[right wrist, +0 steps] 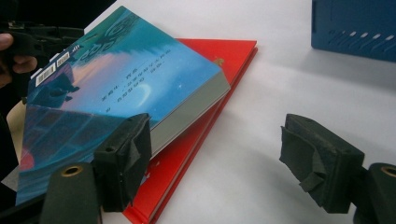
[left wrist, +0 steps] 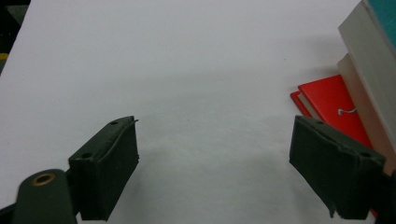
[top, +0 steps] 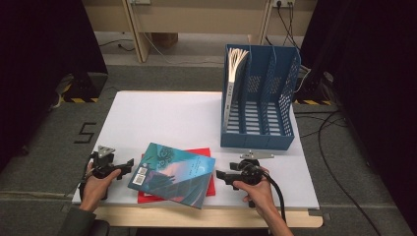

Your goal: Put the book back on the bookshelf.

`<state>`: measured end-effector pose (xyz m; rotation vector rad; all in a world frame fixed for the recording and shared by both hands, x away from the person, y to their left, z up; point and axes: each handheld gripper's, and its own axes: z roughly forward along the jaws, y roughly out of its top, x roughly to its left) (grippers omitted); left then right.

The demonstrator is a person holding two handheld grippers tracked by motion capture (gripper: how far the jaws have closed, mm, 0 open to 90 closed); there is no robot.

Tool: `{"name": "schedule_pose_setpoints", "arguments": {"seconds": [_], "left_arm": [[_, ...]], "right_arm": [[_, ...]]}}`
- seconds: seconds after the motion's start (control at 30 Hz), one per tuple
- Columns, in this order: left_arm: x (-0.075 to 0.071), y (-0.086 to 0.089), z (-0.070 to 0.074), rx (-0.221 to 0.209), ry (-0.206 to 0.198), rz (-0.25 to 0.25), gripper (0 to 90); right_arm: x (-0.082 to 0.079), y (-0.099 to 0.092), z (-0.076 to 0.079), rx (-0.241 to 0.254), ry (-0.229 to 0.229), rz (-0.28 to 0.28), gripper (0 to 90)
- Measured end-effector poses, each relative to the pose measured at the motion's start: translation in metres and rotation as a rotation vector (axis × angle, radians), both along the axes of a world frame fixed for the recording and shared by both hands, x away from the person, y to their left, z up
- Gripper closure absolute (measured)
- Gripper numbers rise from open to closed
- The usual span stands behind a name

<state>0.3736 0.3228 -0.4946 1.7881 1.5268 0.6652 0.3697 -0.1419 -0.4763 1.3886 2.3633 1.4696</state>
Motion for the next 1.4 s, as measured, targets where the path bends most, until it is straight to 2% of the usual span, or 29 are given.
{"name": "schedule_pose_setpoints", "arguments": {"seconds": [0.07, 0.33, 0.37, 0.43, 0.5, 0.6, 0.63, 0.73, 0.77, 0.8, 0.87, 0.93, 1.0, 1.1, 1.13, 1.17, 1.2, 1.23, 1.27, 1.3, 1.33, 1.37, 1.4], "left_arm": [[-0.004, -0.001, 0.003, -0.010, -0.012, -0.012, 15.0], [-0.016, -0.013, 0.010, 0.001, -0.033, -0.091, 15.1], [-0.016, -0.013, 0.010, 0.001, -0.033, -0.091, 17.2], [-0.016, -0.013, 0.011, 0.018, -0.045, -0.100, 16.8], [-0.017, -0.013, 0.011, 0.016, -0.041, -0.100, 16.1], [-0.018, -0.014, 0.011, 0.005, -0.030, -0.109, 23.9], [-0.018, -0.015, 0.012, 0.002, -0.026, -0.113, 26.9], [-0.021, -0.019, 0.013, -0.001, -0.024, -0.122, 37.7], [-0.021, -0.020, 0.014, -0.001, -0.022, -0.124, 37.7], [-0.022, -0.022, 0.015, -0.002, -0.015, -0.129, 45.6], [-0.024, -0.026, 0.016, 0.016, -0.015, -0.128, 51.0], [-0.025, -0.030, 0.018, 0.041, -0.020, -0.126, 53.3], [-0.026, -0.030, 0.019, 0.044, -0.018, -0.121, 53.3], [-0.028, -0.033, 0.020, 0.046, -0.017, -0.134, 62.4], [-0.029, -0.035, 0.020, 0.063, -0.017, -0.140, 61.1], [-0.031, -0.038, 0.020, 0.047, -0.007, -0.175, 58.9], [-0.034, -0.042, 0.021, 0.035, -0.016, -0.204, 57.7], [-0.035, -0.047, 0.022, 0.040, -0.014, -0.231, 55.4], [-0.035, -0.047, 0.022, 0.040, -0.014, -0.231, 49.1], [-0.035, -0.054, 0.021, 0.063, -0.010, -0.267, 38.0], [-0.035, -0.054, 0.021, 0.063, -0.010, -0.267, 29.9], [-0.034, -0.056, 0.021, 0.071, -0.010, -0.264, 29.9], [-0.033, -0.055, 0.020, 0.048, -0.004, -0.262, 26.7]], "right_arm": [[-0.003, 0.001, -0.001, 0.003, 0.006, 0.009, 23.4], [-0.013, 0.008, -0.007, 0.012, 0.033, 0.038, 23.3], [-0.013, 0.008, -0.007, 0.012, 0.033, 0.038, 23.3], [-0.017, 0.011, -0.008, 0.013, 0.036, 0.054, 23.4], [-0.020, 0.014, -0.010, 0.021, 0.046, 0.064, 23.4], [-0.023, 0.018, -0.012, 0.028, 0.056, 0.082, 23.3], [-0.024, 0.021, -0.013, 0.049, 0.075, 0.091, 23.1], [-0.025, 0.023, -0.014, 0.050, 0.077, 0.096, 22.6], [-0.025, 0.023, -0.014, 0.050, 0.077, 0.096, 22.6], [-0.025, 0.023, -0.015, 0.057, 0.081, 0.095, 22.8], [-0.026, 0.023, -0.015, 0.071, 0.090, 0.095, 22.7], [-0.027, 0.024, -0.015, 0.127, 0.125, 0.118, 23.2], [-0.027, 0.025, -0.015, 0.138, 0.127, 0.124, 23.1], [-0.028, 0.034, -0.017, 0.116, 0.127, 0.145, 20.8], [-0.028, 0.036, -0.018, 0.101, 0.128, 0.145, 19.8], [-0.027, 0.037, -0.018, 0.092, 0.128, 0.139, 19.7], [-0.026, 0.037, -0.019, 0.093, 0.123, 0.137, 20.0], [-0.026, 0.037, -0.018, 0.098, 0.127, 0.133, 19.9], [-0.024, 0.037, -0.018, 0.094, 0.129, 0.125, 16.2], [-0.022, 0.037, -0.019, 0.078, 0.132, 0.116, 14.3], [-0.022, 0.037, -0.019, 0.078, 0.132, 0.116, 14.3], [-0.020, 0.035, -0.020, 0.088, 0.146, 0.096, 15.9], [-0.017, 0.030, -0.021, 0.115, 0.163, 0.085, 18.8]]}}
